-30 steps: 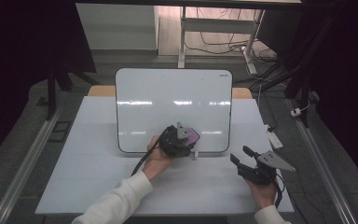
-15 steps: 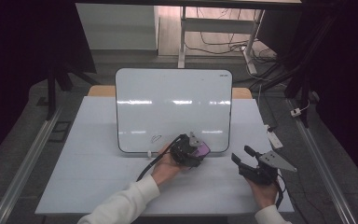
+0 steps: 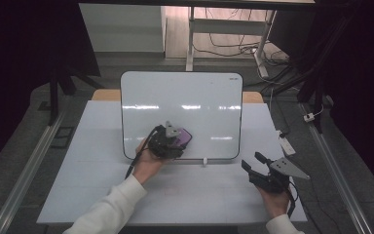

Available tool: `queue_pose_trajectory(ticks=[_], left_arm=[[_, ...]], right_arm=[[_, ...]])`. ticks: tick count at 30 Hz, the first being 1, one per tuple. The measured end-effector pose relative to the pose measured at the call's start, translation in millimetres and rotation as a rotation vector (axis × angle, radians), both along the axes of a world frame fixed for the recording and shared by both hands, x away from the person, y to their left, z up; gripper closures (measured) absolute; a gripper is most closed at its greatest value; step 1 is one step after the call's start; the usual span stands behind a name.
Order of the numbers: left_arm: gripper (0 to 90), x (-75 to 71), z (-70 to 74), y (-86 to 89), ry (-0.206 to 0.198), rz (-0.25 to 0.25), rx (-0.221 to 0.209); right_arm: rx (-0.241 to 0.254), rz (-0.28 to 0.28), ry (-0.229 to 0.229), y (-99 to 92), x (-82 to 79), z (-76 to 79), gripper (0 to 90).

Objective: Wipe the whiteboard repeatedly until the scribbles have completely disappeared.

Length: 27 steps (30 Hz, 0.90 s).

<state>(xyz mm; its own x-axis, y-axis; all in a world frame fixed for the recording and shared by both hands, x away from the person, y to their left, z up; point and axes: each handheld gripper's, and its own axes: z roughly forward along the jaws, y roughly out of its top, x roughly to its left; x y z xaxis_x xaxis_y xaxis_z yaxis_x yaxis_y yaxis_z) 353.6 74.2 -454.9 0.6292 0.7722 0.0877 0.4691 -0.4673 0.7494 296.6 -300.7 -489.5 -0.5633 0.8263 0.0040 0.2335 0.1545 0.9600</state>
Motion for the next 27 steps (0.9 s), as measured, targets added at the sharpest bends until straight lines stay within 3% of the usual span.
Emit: queue_pose_trajectory(ticks=[6, 9, 14, 17, 18, 20, 23, 27], left_arm=[[41.7, -12.0, -9.5, 43.9, 0.043, 0.052, -0.021], [41.6, -18.8, -17.8, 52.2, 0.059, 0.059, -0.021], [41.7, -23.9, -26.6, 35.3, 0.071, 0.019, 0.016], [41.7, -26.3, -29.0, 19.7, 0.052, -0.004, 0.051], [41.7, -26.5, -29.8, 15.3, 0.058, -0.018, 0.048], [41.6, -24.6, -33.6, 7.5, 0.109, -0.058, 0.017], [41.6, -26.1, -36.0, -3.2, 0.082, -0.067, 0.053], [41.6, -23.5, -32.8, -0.1, 0.076, -0.061, 0.04]], right_arm=[[0.0, 0.003, 0.001, 0.7, 0.2, 0.0, 35.5], [0.001, 0.001, 0.001, 1.6, 0.2, 0.3, 35.5], [0.002, 0.008, 0.0, 4.0, 1.4, 0.7, 35.5], [0.004, 0.012, 0.0, 4.7, 2.0, 0.7, 35.5], [0.005, 0.012, 0.001, 4.7, 2.3, 0.6, 35.5], [0.005, 0.012, 0.004, 4.6, 2.7, 0.4, 35.5], [0.004, 0.013, 0.002, 4.6, 2.7, 0.7, 35.5], [0.006, 0.013, 0.0, 3.6, 2.1, 1.0, 35.5]])
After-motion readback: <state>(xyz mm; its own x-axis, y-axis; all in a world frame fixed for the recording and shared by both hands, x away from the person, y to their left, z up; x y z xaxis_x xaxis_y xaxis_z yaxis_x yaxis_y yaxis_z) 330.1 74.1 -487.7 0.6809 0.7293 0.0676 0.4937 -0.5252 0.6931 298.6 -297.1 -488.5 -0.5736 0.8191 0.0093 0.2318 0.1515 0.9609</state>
